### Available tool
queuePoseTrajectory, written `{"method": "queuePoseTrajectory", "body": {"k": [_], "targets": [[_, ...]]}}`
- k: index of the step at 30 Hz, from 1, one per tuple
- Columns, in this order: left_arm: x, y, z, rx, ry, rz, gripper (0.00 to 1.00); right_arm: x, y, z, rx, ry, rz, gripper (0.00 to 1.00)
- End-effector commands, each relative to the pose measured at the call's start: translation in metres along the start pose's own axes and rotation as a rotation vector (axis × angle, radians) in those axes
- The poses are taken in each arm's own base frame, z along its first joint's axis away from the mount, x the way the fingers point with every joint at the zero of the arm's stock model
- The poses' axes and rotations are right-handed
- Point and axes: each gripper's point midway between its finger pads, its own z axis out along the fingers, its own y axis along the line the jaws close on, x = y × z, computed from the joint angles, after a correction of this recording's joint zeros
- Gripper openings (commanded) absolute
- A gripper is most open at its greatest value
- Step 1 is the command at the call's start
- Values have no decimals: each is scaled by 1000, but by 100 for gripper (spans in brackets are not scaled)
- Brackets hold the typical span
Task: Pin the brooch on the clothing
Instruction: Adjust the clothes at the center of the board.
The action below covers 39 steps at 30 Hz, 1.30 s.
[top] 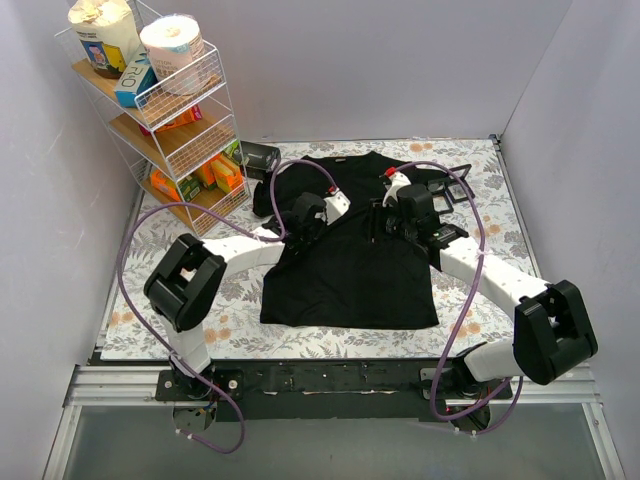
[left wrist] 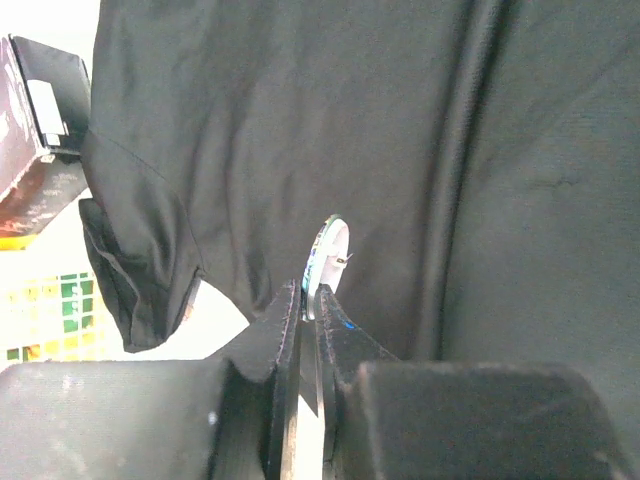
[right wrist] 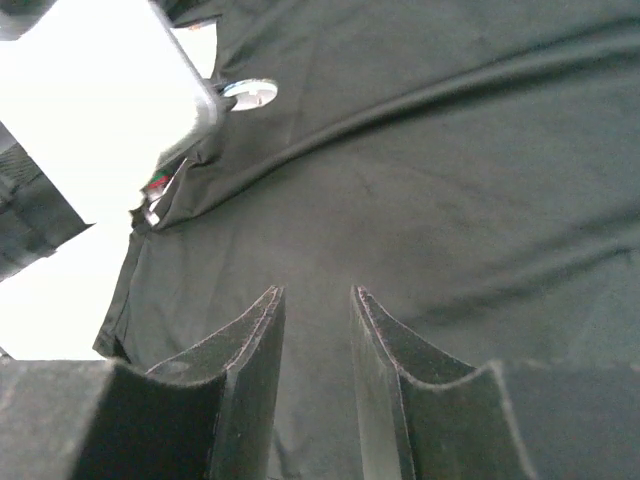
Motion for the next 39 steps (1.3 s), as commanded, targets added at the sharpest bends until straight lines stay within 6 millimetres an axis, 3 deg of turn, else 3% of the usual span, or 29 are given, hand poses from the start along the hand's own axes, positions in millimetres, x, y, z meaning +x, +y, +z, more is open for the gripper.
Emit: {"method": "queuePoseTrajectory", "body": {"k": [1,5,9,11,13,14,15,16,17,20,22,23,25,26,28,29,30,31,33,34,35,37,39], "targets": [[-29,23,9,-85,-67,141,0,-8,8,3,-63,-52,11,40],[-32,22,21,-89,-69,193,0,-1,4,2,-57,-41,12,39],[-35,21,36,-92,-45,228,0,-1,-13,-1,-9,-52,23,39],[-55,19,40,-59,-83,179,0,-6,-32,-5,39,-67,41,39],[-52,7,49,-9,-56,156,0,-16,-46,-8,70,-88,33,39],[-70,10,51,-7,-84,108,0,-22,-60,-9,97,-98,33,40],[-70,3,54,24,-69,92,0,-25,-65,-8,113,-95,14,40],[-67,-4,63,43,-50,78,0,-29,-72,-7,136,-89,-33,40],[-83,-2,64,43,-75,21,0,-38,-77,-1,158,-85,-57,40],[-80,-13,79,71,-41,-32,0,-41,-96,16,229,-28,-103,40],[-84,-12,85,73,-40,-80,0,-39,-97,26,215,7,-110,40],[-76,-9,91,67,-18,-91,0,-30,-98,37,196,52,-105,40],[-67,-2,93,66,12,-143,0,-38,-90,46,158,54,-106,40],[-63,14,90,53,18,-184,0,-31,-86,55,148,73,-111,40],[-52,21,84,81,31,-274,0,-35,-78,65,147,68,-132,40],[-45,36,82,73,34,-321,0,-29,-73,75,151,85,-146,40],[-51,47,71,71,13,-351,0,-28,-71,81,152,88,-144,40],[-43,48,68,75,25,-387,0,-35,-67,87,146,77,-143,40],[-46,62,60,86,-10,-440,0,-23,-70,103,168,116,-128,41],[-43,63,59,98,-11,-471,0,-32,-67,109,176,104,-135,43],[-43,70,58,109,-22,-494,0,-17,-69,120,192,147,-142,44],[-44,76,54,117,-31,-520,0,-14,-73,126,261,176,-164,47],[-37,82,49,104,-33,-536,0,5,-71,133,284,224,-176,47]]}}
